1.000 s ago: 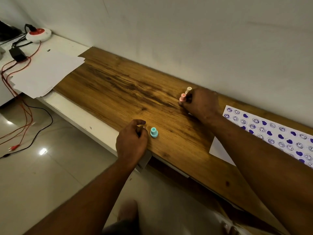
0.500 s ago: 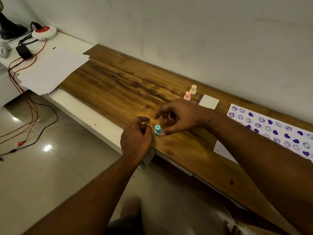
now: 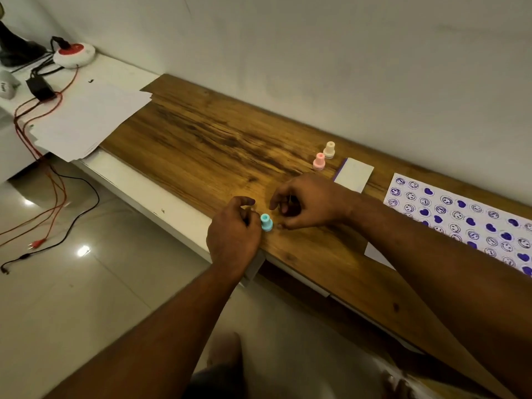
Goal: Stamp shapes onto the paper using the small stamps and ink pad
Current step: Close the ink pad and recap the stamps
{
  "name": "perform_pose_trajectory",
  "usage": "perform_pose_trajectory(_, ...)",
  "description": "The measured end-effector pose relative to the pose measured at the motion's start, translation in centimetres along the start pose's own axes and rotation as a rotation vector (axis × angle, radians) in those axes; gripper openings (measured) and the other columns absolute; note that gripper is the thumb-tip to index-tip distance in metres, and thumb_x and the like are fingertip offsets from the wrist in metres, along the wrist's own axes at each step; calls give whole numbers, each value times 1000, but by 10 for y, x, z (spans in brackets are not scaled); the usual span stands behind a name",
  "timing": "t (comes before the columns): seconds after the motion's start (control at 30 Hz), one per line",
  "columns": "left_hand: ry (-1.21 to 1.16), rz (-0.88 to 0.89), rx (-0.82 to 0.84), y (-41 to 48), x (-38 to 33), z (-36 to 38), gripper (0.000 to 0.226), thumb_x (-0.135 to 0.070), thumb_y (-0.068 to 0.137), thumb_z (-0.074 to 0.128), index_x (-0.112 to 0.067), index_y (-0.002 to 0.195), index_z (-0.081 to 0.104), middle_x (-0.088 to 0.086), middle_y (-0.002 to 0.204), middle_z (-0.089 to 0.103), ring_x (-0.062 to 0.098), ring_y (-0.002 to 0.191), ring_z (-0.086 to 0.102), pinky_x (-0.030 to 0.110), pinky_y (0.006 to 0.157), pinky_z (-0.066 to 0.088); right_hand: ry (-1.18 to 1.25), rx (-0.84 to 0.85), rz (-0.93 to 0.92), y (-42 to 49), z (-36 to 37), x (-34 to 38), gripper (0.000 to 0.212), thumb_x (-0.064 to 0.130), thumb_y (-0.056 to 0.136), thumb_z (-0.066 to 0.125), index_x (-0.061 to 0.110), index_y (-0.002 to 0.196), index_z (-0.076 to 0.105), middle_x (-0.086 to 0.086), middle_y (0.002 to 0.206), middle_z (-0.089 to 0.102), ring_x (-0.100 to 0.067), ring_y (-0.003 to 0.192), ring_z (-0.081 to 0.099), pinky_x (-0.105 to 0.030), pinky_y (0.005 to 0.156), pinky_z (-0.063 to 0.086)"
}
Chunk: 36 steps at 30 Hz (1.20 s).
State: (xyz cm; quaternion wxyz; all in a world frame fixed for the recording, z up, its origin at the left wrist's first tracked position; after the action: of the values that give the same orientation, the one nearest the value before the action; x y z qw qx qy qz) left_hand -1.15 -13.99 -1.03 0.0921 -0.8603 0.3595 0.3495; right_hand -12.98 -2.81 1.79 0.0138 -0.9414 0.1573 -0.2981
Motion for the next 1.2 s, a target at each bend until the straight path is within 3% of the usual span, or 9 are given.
perform_pose_trajectory(0.13,43,-7,-30,-2,-5,-1,22,-34,97,66,-33,119,68,-17,82,54,3,75,47,20,57,28,-121,-74,-34,2,5,15,38,54,86,74,30,115,71,16,90,68,-1,81,63,-25,71,55)
perform_pose_trajectory(0.23,33,-4,-24,-2,-6,-2,24,-33,96,65,-34,120,68,-21,74,49,4,75,48,25,60,33,-134,-135,5,3,3,8,33,49,90,71,31,117,71,14,96,70,-2,83,63,-22,69,52)
perform_pose_trajectory(0.33,21,-7,-14,-3,-6,-3,25,-34,97,63,-37,122,66,-19,75,55,5,77,53,29,68,38,-163,-306,209,-4,-20,-23,37,52,90,70,30,120,71,16,98,70,-5,87,65,-18,64,46)
perform_pose_trajectory(0.43,5,3,-12,-3,-6,-3,26,-33,98,62,-36,123,66,-14,81,63,9,81,59,30,71,41,-241,-460,427,-21,-43,-57,41,58,89,67,29,117,73,9,96,74,-9,85,66,-29,68,57)
perform_pose_trajectory(0.6,1,11,-2,-3,-7,-2,25,-32,99,61,-35,123,67,-9,87,68,14,86,63,31,73,41,-416,-591,533,-41,-62,-75,42,64,87,61,28,100,77,0,85,73,-19,78,66,-29,61,46)
perform_pose_trajectory(0.87,4,17,-1,-2,-5,-1,26,-32,99,62,-34,125,66,-12,85,63,10,84,59,30,74,39,-444,-636,537,-44,-64,-76,42,64,87,62,26,96,77,0,79,71,-12,63,46,-26,56,34)
perform_pose_trajectory(1.07,11,15,-3,-1,-4,0,26,-33,99,62,-34,125,66,-10,86,67,12,85,61,30,75,39,-422,-559,540,-41,-58,-79,49,69,88,58,25,102,74,2,84,70,-15,73,60,-30,63,51)
perform_pose_trajectory(1.2,17,23,-9,-1,-5,0,26,-33,98,63,-34,124,66,-11,86,65,10,84,58,30,73,38,-414,-530,556,-42,-61,-77,57,77,84,57,26,101,75,2,84,70,-14,74,60,-32,66,54)
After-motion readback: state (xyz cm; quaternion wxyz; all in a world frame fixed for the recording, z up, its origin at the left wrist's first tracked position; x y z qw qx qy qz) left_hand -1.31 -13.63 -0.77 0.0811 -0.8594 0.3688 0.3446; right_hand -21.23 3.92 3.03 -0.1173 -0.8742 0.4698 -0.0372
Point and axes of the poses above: each hand's wrist, its own y-axis towards the middle knuckle, its own z-axis out of the palm, x = y × z, the point moved 10 cm from there along y, towards the middle knuckle
